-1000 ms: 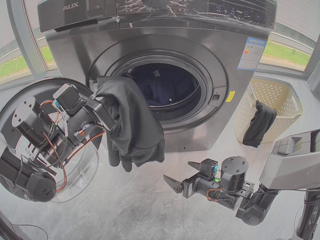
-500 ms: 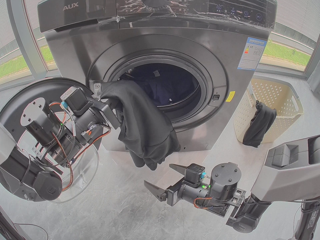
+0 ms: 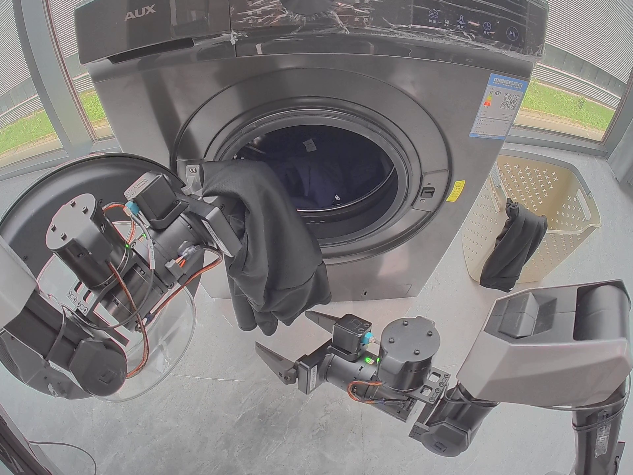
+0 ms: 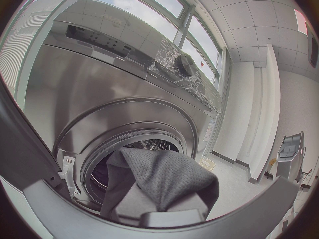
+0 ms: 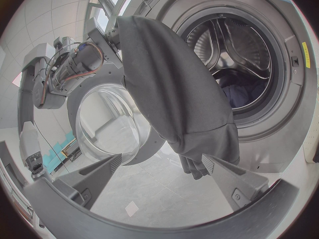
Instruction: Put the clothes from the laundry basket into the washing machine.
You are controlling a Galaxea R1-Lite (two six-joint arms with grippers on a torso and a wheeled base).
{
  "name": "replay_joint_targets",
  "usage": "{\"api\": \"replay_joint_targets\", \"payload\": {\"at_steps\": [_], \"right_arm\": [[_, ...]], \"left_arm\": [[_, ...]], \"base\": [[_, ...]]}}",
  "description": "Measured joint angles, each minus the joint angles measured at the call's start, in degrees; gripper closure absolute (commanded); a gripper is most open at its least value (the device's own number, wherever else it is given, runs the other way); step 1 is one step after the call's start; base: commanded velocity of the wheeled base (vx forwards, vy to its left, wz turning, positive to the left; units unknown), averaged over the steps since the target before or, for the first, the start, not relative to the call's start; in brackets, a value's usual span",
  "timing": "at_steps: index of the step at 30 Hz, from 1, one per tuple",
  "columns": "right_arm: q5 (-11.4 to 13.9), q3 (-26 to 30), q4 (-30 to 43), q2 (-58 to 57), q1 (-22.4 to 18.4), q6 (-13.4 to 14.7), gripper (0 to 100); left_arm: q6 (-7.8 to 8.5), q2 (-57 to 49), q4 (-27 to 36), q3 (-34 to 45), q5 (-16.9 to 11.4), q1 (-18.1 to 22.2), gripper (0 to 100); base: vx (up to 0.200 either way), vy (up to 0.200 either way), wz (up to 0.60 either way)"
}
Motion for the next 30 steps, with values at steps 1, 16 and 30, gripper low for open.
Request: {"api": "replay_joint_targets", "payload": {"at_steps": [1,16,30], "right_arm": [[-0.02,-1.07,0.06,0.68,-0.16,-0.09,0],[0.06,-12.5,1.38,8.2,-3.8,-1.8,0],[-0.17,-22.72,2.66,12.42,-6.22,-2.22,100]], "left_arm": [[0.0,0.02,0.0,0.0,-0.01,0.02,100],[0.06,-0.01,0.02,0.24,-0.06,0.09,100],[0.09,-0.09,-0.02,0.46,-0.15,-0.07,100]], "base": [[0.0,0.0,0.0],[0.0,0.0,0.0],[0.0,0.0,0.0]]}}
